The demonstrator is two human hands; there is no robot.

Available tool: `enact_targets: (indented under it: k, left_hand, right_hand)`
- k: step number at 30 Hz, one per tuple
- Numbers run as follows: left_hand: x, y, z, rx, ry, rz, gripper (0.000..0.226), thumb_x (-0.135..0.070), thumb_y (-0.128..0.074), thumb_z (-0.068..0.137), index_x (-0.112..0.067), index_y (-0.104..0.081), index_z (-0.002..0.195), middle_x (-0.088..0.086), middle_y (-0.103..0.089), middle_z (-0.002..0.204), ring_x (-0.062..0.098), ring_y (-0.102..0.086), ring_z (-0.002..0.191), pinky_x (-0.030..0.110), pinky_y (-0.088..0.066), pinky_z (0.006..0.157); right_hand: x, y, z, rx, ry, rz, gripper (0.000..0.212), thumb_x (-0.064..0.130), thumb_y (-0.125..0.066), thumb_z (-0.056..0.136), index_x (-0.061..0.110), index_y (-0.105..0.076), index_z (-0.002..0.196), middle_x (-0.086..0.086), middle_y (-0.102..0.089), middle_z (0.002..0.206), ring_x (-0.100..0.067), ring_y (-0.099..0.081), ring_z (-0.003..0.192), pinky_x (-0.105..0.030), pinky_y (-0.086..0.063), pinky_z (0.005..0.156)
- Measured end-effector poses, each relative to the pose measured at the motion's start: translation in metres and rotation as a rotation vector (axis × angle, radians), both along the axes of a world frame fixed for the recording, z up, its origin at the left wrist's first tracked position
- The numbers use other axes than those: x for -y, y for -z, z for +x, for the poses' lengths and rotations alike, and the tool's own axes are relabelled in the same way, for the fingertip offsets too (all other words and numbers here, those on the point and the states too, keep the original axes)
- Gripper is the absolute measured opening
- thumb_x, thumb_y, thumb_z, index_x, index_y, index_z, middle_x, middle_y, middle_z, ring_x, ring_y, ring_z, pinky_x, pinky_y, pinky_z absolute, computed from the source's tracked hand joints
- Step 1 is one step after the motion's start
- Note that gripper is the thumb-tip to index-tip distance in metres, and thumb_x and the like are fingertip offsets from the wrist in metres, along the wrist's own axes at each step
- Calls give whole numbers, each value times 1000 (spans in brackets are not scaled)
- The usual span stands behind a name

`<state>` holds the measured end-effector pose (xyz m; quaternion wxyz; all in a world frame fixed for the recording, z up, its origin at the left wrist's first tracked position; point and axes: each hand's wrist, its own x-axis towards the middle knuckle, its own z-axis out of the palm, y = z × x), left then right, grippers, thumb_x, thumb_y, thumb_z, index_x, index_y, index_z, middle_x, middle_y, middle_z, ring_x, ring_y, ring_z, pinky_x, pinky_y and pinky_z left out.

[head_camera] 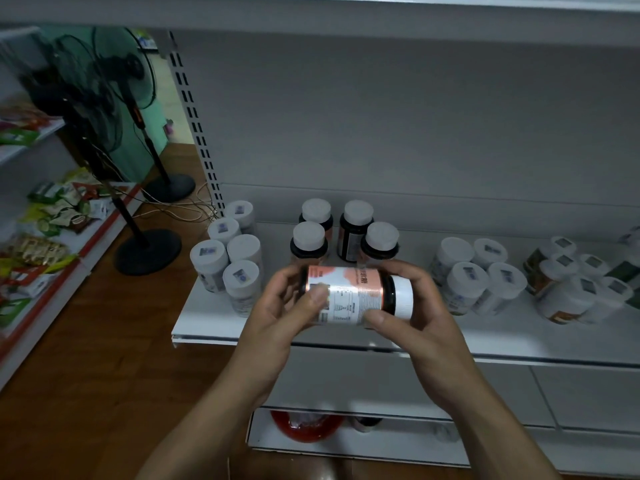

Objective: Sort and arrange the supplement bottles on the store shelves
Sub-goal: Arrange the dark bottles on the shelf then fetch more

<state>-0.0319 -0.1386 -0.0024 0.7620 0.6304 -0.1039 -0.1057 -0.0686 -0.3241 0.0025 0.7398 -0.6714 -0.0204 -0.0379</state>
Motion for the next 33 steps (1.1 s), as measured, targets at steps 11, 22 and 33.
enact_targets:
  k: [11,22,33]
  left_hand:
    - [4,-1,0,-2,-39,-26,59,-32,-70,77,-19,-53,133,0,-69,119,18,-64,114,26,-55,87]
    - [8,0,-3,10,-88,-11,52,-33,-67,79,-25,-56,129,-4,-69,118,16,-63,115,28,-55,89]
    - [10,-2,-2,-17,-106,-27,50,-37,-72,84,-20,-58,128,3,-70,113,22,-65,110,25,-56,80]
  right_hand:
    - [0,-3,3,7,28,7,54,15,-74,73,27,-55,123,8,-70,109,-13,-68,100,-28,-57,79]
    - [1,3,5,25,29,23,62,23,-78,71,30,-53,128,10,-67,117,-12,-66,105,-28,-56,81]
    - [1,3,10,38,6,31,63,21,-77,73,30,-51,131,6,-68,116,-14,-66,105,-27,-55,79]
